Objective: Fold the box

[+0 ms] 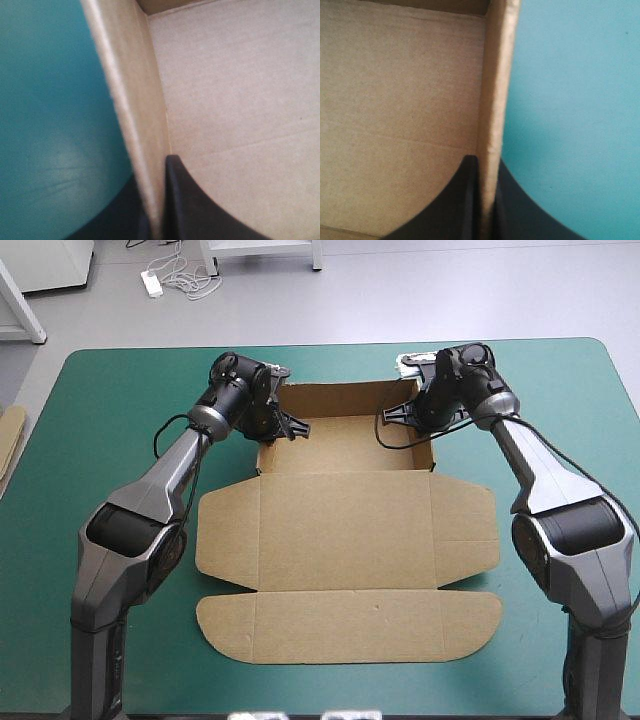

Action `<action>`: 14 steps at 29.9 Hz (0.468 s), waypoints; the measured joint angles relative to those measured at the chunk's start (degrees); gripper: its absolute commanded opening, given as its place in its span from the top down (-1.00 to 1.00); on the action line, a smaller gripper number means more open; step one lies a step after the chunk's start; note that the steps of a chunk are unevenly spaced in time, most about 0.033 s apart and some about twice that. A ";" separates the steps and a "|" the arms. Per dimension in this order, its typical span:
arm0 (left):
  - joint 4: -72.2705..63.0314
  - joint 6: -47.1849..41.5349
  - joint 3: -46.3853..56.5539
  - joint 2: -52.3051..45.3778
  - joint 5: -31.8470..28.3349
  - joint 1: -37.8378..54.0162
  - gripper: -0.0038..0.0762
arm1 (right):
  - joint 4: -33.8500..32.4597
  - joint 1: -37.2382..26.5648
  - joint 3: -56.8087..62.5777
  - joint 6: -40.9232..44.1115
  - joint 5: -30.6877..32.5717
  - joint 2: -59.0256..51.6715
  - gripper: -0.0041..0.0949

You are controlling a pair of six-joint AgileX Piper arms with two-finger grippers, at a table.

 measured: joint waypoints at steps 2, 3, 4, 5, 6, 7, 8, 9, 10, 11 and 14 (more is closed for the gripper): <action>0.02 0.00 -0.05 0.00 0.00 0.00 0.92 | 0.00 0.00 0.00 0.00 0.00 0.00 0.84; 0.01 0.00 -0.12 0.00 0.00 0.00 0.92 | 0.00 0.00 0.00 0.00 0.00 0.00 0.77; 0.08 0.00 -0.12 0.00 0.00 0.00 0.90 | 0.00 0.00 0.00 -0.05 0.00 0.00 0.68; 0.08 0.00 -0.20 0.00 0.00 0.00 0.87 | -0.11 0.00 0.00 -0.35 0.00 0.00 0.59; 0.08 0.00 -0.35 0.00 0.00 0.00 0.78 | -0.19 0.00 0.00 -0.73 0.22 0.00 0.46; 0.03 0.05 -0.63 0.00 0.00 0.00 0.65 | -0.39 0.00 0.00 -1.17 0.54 0.06 0.32; 0.08 0.27 -1.11 0.07 0.16 0.00 0.52 | -0.54 0.00 -0.09 -1.56 0.82 0.12 0.18; 0.16 0.71 -1.52 0.28 0.28 0.00 0.31 | -0.68 0.00 -0.25 -1.75 1.11 0.19 0.05; 0.50 1.30 -2.03 0.40 0.54 0.00 0.09 | -0.90 0.00 -0.65 -1.87 1.50 0.24 -0.06; 0.91 1.83 -2.52 0.47 0.78 0.00 -0.16 | -1.31 0.00 -1.13 -1.94 1.73 0.31 -0.14; 1.83 2.65 -4.35 0.29 1.10 0.29 -0.65 | -0.82 0.00 -2.69 -1.94 2.22 0.38 -0.23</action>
